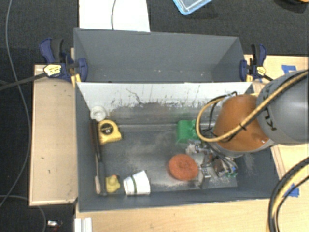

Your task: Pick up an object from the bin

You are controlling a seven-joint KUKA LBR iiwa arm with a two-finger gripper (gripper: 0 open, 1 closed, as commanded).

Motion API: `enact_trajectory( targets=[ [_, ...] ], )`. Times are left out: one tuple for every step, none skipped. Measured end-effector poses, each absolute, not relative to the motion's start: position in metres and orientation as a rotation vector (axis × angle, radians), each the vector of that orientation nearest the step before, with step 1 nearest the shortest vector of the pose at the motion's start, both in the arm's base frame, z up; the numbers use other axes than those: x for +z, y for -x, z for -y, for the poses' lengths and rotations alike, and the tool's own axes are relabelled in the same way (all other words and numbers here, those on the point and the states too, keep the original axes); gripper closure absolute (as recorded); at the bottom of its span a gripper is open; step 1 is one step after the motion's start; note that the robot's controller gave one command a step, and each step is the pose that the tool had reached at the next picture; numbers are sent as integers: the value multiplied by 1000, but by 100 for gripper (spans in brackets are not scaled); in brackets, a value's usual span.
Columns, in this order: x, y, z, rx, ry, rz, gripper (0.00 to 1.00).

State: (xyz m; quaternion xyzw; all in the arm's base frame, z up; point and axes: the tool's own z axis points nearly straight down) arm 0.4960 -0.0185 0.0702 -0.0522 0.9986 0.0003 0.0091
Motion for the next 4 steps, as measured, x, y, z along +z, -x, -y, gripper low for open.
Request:
enact_trajectory(
  targets=[
    [70,-494,11,1,164,-3119,0],
    [70,-490,6,3,5,-3127,100],
    [70,-490,6,3,5,-3127,100],
    [133,-486,4,3,12,-3129,100]
  ],
)
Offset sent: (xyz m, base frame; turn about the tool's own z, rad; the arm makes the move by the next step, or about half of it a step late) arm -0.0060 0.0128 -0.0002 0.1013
